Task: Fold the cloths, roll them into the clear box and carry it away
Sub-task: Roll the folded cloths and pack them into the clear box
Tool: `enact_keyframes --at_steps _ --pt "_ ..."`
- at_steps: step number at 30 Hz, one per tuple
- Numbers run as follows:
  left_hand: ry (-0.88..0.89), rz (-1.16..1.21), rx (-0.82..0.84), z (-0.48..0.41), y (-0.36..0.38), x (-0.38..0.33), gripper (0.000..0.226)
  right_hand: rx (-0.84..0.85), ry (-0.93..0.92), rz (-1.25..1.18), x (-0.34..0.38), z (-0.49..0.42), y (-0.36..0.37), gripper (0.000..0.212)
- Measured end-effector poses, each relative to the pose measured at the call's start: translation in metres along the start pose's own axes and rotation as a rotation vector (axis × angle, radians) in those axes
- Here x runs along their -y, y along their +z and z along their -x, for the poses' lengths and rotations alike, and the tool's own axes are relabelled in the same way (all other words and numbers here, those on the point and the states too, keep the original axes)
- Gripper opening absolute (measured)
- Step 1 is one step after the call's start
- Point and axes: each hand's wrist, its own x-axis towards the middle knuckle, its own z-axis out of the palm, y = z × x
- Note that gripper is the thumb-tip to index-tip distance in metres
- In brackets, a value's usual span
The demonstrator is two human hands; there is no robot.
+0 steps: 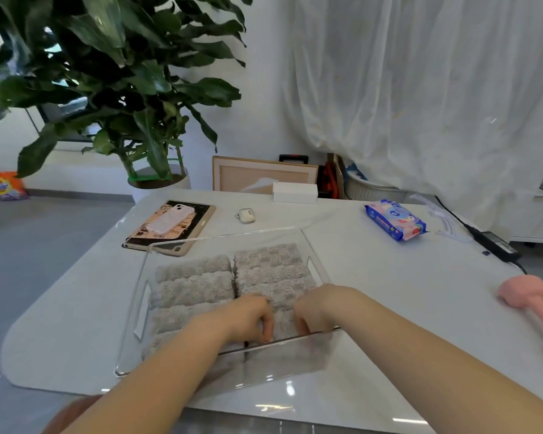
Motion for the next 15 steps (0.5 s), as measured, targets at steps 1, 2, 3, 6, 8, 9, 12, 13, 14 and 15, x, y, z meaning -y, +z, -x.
enact_keyframes --at_steps 1,2,3,6,8,9,12,13,14,15 --pt "0.016 0.005 0.007 -0.003 -0.001 -0.005 0.018 0.017 0.006 -0.003 -0.005 0.002 0.004 0.028" --pt "0.038 0.003 0.018 -0.008 -0.002 -0.011 0.019 0.036 0.016 -0.010 -0.011 0.006 0.008 0.028" --pt "0.065 0.005 0.023 -0.015 -0.003 -0.019 0.020 0.049 0.027 -0.024 -0.019 0.011 0.013 0.028" --pt "0.133 0.003 0.046 -0.038 -0.003 -0.047 0.025 0.052 0.090 -0.105 -0.045 0.031 0.034 0.030" --pt "0.188 0.016 0.070 -0.056 0.001 -0.071 0.026 0.065 0.148 -0.145 -0.067 0.050 0.055 0.029" --pt "0.224 0.033 0.077 -0.062 0.004 -0.082 0.026 0.083 0.175 -0.154 -0.077 0.059 0.065 0.027" --pt "0.340 0.136 0.071 -0.081 0.012 -0.126 0.023 0.131 0.232 -0.193 -0.110 0.095 0.101 0.006" --pt "0.363 0.191 0.059 -0.084 0.014 -0.135 0.024 0.142 0.242 -0.202 -0.117 0.105 0.108 0.007" --pt "0.372 0.246 0.060 -0.087 0.015 -0.145 0.026 0.143 0.261 -0.212 -0.125 0.116 0.116 0.009" --pt "0.365 0.297 0.068 -0.089 0.016 -0.149 0.031 0.140 0.283 -0.228 -0.129 0.123 0.122 0.009"
